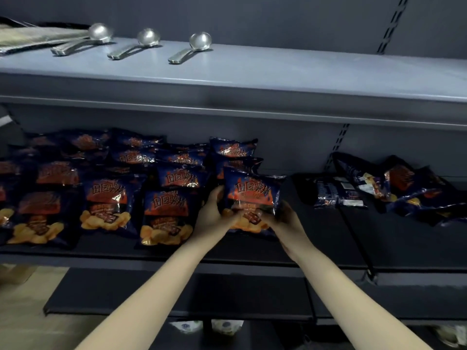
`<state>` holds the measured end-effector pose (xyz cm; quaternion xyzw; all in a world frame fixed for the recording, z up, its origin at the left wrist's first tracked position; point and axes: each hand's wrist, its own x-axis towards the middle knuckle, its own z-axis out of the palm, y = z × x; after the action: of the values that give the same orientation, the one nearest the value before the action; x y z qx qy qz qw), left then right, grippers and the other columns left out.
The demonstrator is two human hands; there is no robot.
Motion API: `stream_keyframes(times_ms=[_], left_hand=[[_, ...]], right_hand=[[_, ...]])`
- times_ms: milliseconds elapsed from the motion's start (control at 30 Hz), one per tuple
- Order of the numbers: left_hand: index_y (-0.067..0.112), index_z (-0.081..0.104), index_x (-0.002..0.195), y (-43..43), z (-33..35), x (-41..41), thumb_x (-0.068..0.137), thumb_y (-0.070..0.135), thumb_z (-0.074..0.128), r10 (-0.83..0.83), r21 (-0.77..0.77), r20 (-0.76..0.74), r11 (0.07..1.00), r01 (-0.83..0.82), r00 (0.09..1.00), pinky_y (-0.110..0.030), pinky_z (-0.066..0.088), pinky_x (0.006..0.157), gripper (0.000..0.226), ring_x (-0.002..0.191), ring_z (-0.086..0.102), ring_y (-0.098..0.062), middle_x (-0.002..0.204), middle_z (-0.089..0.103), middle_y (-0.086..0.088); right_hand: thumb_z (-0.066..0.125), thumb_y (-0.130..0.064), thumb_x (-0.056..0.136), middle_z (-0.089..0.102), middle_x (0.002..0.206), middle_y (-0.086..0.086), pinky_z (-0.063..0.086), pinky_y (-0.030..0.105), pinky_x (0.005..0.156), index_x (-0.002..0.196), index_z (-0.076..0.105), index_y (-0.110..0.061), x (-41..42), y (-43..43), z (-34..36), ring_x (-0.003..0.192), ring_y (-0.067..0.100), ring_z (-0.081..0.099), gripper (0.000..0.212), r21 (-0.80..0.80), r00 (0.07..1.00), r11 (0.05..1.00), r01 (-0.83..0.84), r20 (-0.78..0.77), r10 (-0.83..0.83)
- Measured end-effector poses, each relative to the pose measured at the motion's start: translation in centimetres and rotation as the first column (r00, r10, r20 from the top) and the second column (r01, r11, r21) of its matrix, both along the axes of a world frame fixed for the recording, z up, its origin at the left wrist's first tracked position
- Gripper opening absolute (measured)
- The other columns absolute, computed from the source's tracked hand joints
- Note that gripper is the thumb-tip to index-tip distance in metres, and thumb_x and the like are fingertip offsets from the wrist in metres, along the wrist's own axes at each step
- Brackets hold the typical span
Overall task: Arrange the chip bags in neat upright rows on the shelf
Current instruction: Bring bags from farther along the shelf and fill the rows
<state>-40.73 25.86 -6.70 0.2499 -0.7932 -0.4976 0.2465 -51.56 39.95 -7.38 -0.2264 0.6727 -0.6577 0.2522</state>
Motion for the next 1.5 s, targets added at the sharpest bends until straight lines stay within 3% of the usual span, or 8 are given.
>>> stream_keyframes(times_ms=[67, 133, 333, 467, 700, 900, 1300, 1500], left_hand=[[0.024, 0.022, 0.146, 0.9, -0.5, 0.0, 0.077, 0.024, 0.074, 0.035, -0.223, -0.020, 0.974, -0.038, 0.999, -0.003, 0.024, 0.101, 0.087, 0.126, 0.033, 0.001, 0.137, 0.037, 0.015], [0.022, 0.006, 0.149, 1.5, -1.2, 0.2, 0.081, 0.023, 0.070, 0.055, -0.440, 0.069, 0.898, -0.019, 0.996, -0.026, 0.007, 0.115, 0.093, 0.142, 0.010, -0.016, 0.155, 0.013, -0.002], [0.019, -0.014, 0.147, 2.0, -3.3, 0.6, 0.091, 0.030, 0.055, 0.122, -0.610, 0.297, 0.788, 0.090, 0.947, -0.039, -0.004, 0.115, 0.090, 0.135, -0.033, -0.023, 0.146, -0.040, -0.001], [0.020, -0.022, 0.143, 1.8, -4.4, 1.0, 0.092, 0.030, 0.050, 0.136, -0.627, 0.337, 0.770, 0.115, 0.931, -0.040, -0.002, 0.116, 0.088, 0.136, -0.035, -0.021, 0.147, -0.040, -0.002], [0.016, -0.016, 0.147, 1.5, -4.7, 0.5, 0.092, 0.034, 0.044, 0.126, -0.615, 0.380, 0.774, 0.149, 0.916, -0.038, -0.006, 0.115, 0.083, 0.136, -0.033, -0.020, 0.147, -0.040, 0.000], [0.018, -0.020, 0.146, 1.3, -5.0, 0.6, 0.092, 0.036, 0.042, 0.148, -0.608, 0.386, 0.783, 0.130, 0.911, -0.036, -0.009, 0.113, 0.084, 0.138, -0.030, -0.021, 0.148, -0.040, 0.000], [0.020, -0.035, 0.137, 0.3, -5.5, 1.0, 0.091, 0.045, 0.038, 0.138, -0.608, 0.419, 0.777, 0.164, 0.897, -0.038, -0.008, 0.112, 0.090, 0.134, -0.037, -0.020, 0.145, -0.044, -0.002], [0.011, -0.013, 0.147, 0.9, -5.1, 1.0, 0.089, 0.039, 0.048, 0.130, -0.668, 0.357, 0.727, 0.155, 0.925, -0.039, -0.005, 0.113, 0.089, 0.141, -0.025, -0.022, 0.153, -0.028, -0.008]], right_hand=[[0.073, -0.020, 0.080, 0.069, 0.105, 0.000, 0.054, 0.037, 0.088, 0.113, 0.058, -0.018, -0.4, -0.7, -0.3, 0.097, 0.014, 0.066, 0.037, 0.095, 0.996, 0.995, 0.032, -0.083, -0.024], [0.071, -0.023, 0.081, 0.070, 0.103, -0.002, 0.053, 0.036, 0.087, 0.112, 0.059, -0.019, -0.3, -1.5, -0.8, 0.096, 0.014, 0.066, 0.033, 0.117, 0.996, 0.993, 0.030, -0.085, -0.020], [0.064, -0.021, 0.085, 0.064, 0.112, -0.009, 0.052, 0.026, 0.085, 0.126, 0.050, -0.025, 0.8, -3.9, -2.0, 0.101, 0.006, 0.061, 0.044, 0.132, 0.974, 0.982, 0.135, -0.199, -0.107], [0.057, -0.012, 0.087, 0.058, 0.116, -0.015, 0.045, 0.009, 0.078, 0.138, 0.038, -0.031, 1.4, -4.7, -2.4, 0.105, 0.001, 0.056, 0.057, 0.069, 0.954, 0.975, 0.211, -0.230, -0.190], [0.059, -0.003, 0.086, 0.043, 0.129, -0.008, 0.027, -0.004, 0.091, 0.144, 0.033, -0.023, 2.3, -4.9, -3.3, 0.114, -0.008, 0.038, 0.066, 0.044, 0.830, 0.929, 0.368, -0.467, -0.306], [0.059, -0.008, 0.088, 0.041, 0.144, 0.006, 0.035, 0.036, 0.109, 0.144, 0.035, -0.018, 2.6, -5.4, -3.5, 0.134, 0.021, 0.036, 0.062, 0.110, 0.771, 0.920, 0.377, -0.587, -0.246], [0.064, -0.009, 0.084, 0.042, 0.140, 0.009, 0.031, 0.024, 0.106, 0.135, 0.045, -0.011, 3.3, -5.9, -3.6, 0.132, 0.023, 0.037, 0.054, 0.110, 0.757, 0.898, 0.426, -0.586, -0.288], [0.060, -0.004, 0.086, 0.047, 0.133, 0.005, 0.035, 0.017, 0.104, 0.128, 0.049, -0.012, 3.1, -5.0, -3.0, 0.125, 0.011, 0.043, 0.044, -0.048, 0.753, 0.905, 0.423, -0.536, -0.380]])
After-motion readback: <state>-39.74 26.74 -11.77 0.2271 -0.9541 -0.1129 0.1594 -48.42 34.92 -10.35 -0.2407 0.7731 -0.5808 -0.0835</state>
